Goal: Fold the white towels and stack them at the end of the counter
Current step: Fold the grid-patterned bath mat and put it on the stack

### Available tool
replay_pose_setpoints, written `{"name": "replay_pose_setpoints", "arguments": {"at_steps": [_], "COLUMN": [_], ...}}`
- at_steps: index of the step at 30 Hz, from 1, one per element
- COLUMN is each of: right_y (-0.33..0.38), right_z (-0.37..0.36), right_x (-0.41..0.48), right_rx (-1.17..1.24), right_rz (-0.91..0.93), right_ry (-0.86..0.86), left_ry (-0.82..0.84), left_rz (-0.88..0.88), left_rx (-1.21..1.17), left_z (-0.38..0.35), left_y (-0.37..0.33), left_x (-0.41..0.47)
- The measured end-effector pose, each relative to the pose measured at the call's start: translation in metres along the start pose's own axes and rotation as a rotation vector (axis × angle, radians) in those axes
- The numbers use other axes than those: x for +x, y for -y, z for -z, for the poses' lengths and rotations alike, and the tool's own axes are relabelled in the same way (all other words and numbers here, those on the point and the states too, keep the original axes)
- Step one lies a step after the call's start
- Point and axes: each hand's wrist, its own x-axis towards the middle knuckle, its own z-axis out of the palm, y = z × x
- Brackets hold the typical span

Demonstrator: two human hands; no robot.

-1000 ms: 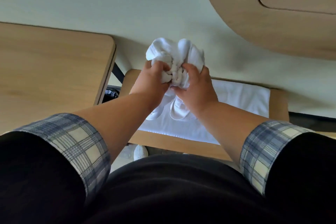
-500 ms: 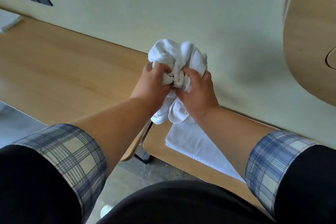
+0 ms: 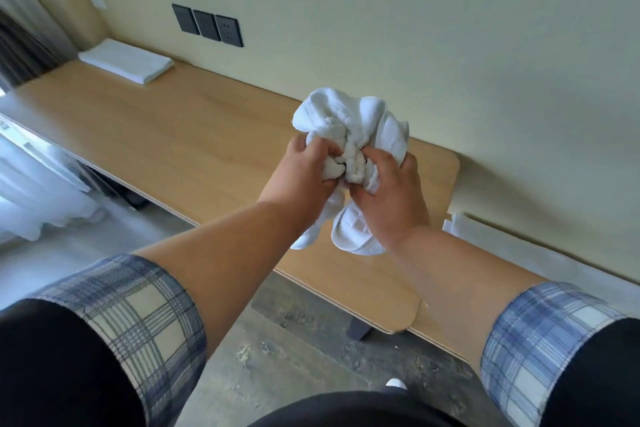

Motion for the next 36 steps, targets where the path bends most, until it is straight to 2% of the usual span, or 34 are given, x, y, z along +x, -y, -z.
{"name": "replay_pose_setpoints", "arguments": {"at_steps": [11, 20, 29, 33, 36], "right_y": [0.054, 0.132, 0.161, 0.176, 0.176], "right_z": [-0.174, -0.256, -0.358, -0.401, -0.422], "right_x": [0.061, 0.155, 0.204, 0.222, 0.222], "right_rx": [0.188, 0.187, 0.064, -0.036, -0.135], "right_rz": [-0.060, 0.014, -0.087, -0.181, -0.296], "right_ry": [0.113, 0.201, 0.175, 0.092, 0.090], "left_ry": [-0.015, -0.095, 0.053, 0.142, 0.216], "left_rz": [0.159, 0.188, 0.113, 0.067, 0.094], "left_rx": [0.119, 0.154, 0.132, 0.165, 0.237], "left_z": [0.069, 0.158, 0.199, 0.236, 0.256], "left_y": [0.143, 0.224, 0.341, 0.407, 0.460], "left_x": [0.051, 0.124, 0.184, 0.223, 0.246]}}
